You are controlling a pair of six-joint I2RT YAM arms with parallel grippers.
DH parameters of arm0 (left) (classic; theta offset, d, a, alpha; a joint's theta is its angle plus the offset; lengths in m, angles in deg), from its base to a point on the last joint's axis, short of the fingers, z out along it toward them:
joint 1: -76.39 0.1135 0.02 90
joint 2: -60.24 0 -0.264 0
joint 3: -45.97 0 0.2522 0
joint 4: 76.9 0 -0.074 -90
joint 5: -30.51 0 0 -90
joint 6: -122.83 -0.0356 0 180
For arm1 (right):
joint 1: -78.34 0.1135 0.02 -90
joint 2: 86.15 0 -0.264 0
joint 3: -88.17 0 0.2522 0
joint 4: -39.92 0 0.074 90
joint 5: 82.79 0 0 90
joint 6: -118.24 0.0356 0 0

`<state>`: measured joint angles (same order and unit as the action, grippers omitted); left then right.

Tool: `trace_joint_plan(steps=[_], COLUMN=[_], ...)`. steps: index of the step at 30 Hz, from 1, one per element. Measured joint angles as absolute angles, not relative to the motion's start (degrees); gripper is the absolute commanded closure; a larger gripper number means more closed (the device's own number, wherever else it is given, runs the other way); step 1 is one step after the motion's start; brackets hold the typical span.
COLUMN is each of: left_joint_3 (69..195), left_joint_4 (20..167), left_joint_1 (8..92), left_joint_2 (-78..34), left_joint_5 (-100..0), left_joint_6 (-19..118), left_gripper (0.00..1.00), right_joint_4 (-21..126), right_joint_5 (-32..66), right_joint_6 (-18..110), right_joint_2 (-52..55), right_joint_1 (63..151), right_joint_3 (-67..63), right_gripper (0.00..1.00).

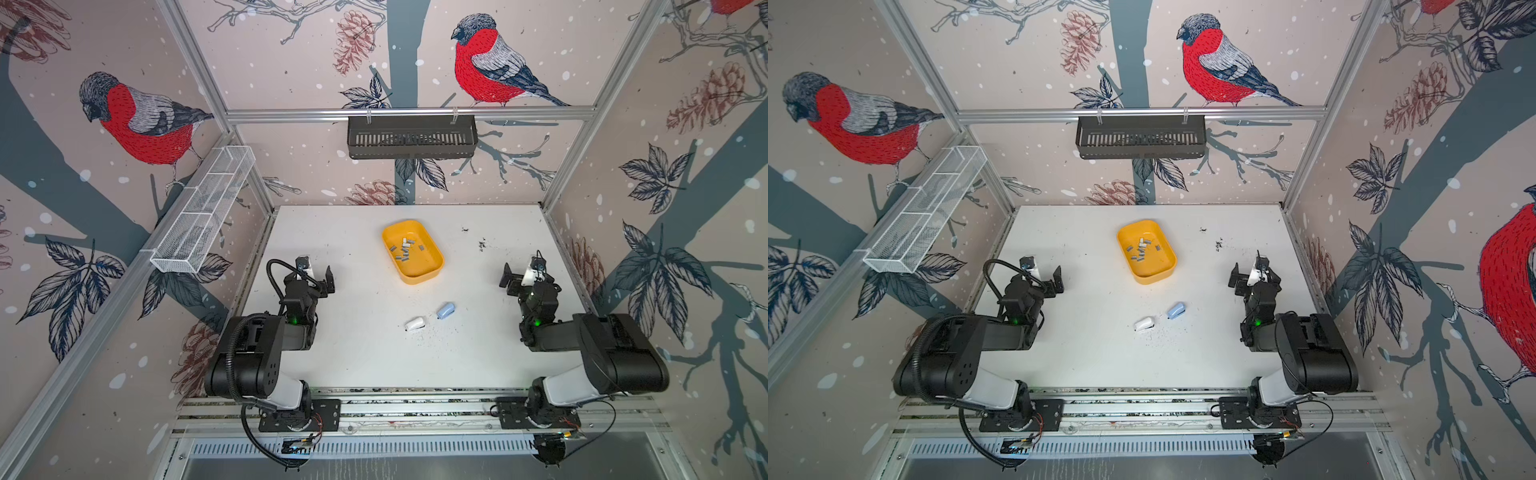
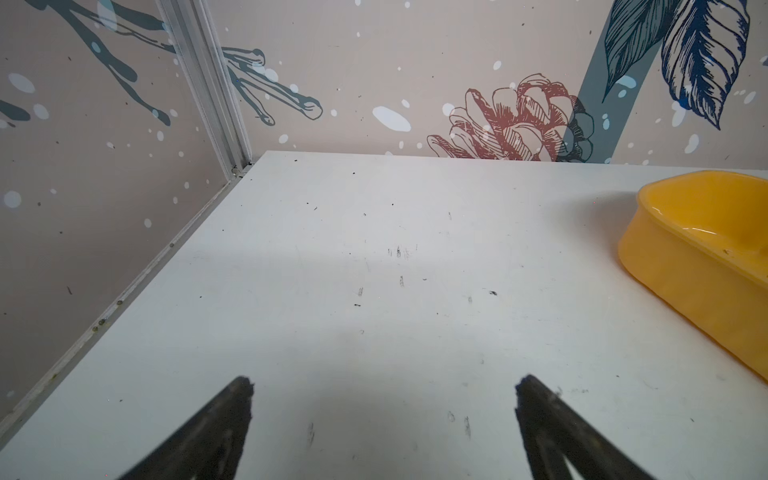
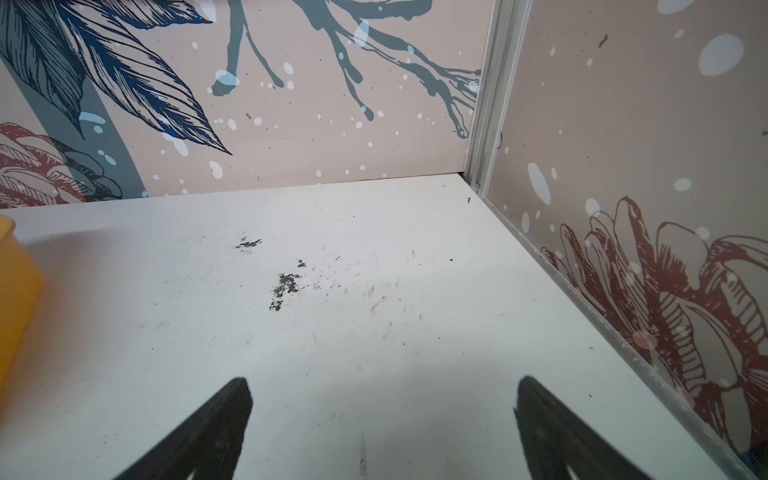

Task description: Load the staples into the stapler

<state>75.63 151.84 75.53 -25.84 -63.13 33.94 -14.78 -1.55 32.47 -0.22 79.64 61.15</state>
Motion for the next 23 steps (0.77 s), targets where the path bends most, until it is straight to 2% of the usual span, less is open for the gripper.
trace_joint_plan(steps=[10, 23], left_joint_3=[75.63, 75.63], left_joint_4=[151.84, 151.84], left_joint_1=[75.53, 75.53], left_joint_2=[-25.84, -25.84], left_joint_5=[-63.13, -63.13], left_joint_6=[33.94, 33.94], left_gripper=[0.02, 0.02], right_joint_4=[-14.46, -13.84], right_joint_5=[5.12, 4.95], right_joint_6=[32.34, 32.38], right_joint_2=[-0.28, -0.04], right_joint_1=[77.82, 78.20], right_joint_3=[61.52, 60.78], right_gripper=[0.00, 0.00])
